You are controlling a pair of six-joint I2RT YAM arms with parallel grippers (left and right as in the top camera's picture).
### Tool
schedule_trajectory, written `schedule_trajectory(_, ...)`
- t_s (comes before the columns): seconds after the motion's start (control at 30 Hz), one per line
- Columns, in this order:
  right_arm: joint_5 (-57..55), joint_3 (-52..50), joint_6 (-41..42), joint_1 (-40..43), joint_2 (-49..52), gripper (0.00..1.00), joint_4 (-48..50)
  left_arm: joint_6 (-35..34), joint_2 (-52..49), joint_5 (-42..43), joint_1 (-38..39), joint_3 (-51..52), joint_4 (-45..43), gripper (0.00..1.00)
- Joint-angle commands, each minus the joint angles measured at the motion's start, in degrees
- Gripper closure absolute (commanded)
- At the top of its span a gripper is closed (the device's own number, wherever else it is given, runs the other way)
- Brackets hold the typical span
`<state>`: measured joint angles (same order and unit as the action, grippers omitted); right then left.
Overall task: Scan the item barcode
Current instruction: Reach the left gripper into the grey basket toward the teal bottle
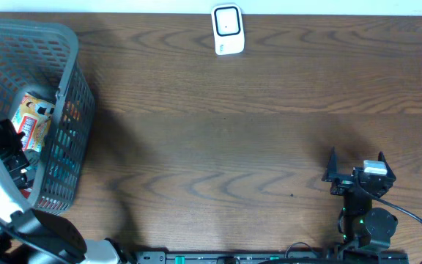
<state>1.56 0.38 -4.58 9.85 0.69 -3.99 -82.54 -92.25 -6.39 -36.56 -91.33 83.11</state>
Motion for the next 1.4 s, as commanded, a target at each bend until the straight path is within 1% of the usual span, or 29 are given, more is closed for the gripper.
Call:
schedule_trajectory(0.0,0.3,-0.1,0.7,0.2,-0.3,0.01,-0.2,-0.9,-3.4,-1.1,-0.1,1.1,0.1,0.02)
schedule_trajectory(0.13,0.3,-0.1,0.7,0.2,-0.3,0.01,-0.2,-0.6,-7.1,-0.7,0.0,1.2,0.2,0.02)
schedule_trajectory(0.33,0.3,-0.1,0.7,0.2,-0.3,0.01,-0.2,2.6,-11.3,3.0,0.0,1.2,0.3,0.02)
schedule_trajectory(0.6,0.3,-0.1,0.7,0.2,-0.3,0.01,-0.2,3.0,-12.2,4.3,0.0,1.5,0.6,0.01)
schedule_trajectory(0.73,0.3,-0.1,0.7,0.2,-0.3,0.01,-0.2,3.2,-12.2,4.3,0.2,1.7,0.6,0.11)
schedule_trajectory(0.8,0.3,-0.1,0.7,0.2,-0.3,0.01,-0.2,3.7,-12.2,4.3,0.3,2.0,0.6,0.13)
schedule_trajectory(0.9,0.3,-0.1,0.7,0.2,-0.3,0.01,-0.2,4.7,-12.2,4.7,0.4,2.6,0.6,0.13)
schedule_trajectory(1.13,0.3,-0.1,0.7,0.2,-0.3,0.01,-0.2,4.7,-12.2,4.7,0.4,4.8,-1.3,0.14)
schedule_trajectory(1.17,0.3,-0.1,0.7,0.2,-0.3,0.01,-0.2,4.7,-12.2,4.7,0.4,5.5,-1.8,0.21)
schedule_trajectory(1.27,0.3,-0.1,0.7,0.2,-0.3,0.01,-0.2,4.8,-12.2,4.7,0.4,6.0,-2.0,0.33)
schedule_trajectory(1.37,0.3,-0.1,0.7,0.2,-0.3,0.01,-0.2,6.1,-12.2,4.7,0.4,6.0,-2.0,0.51)
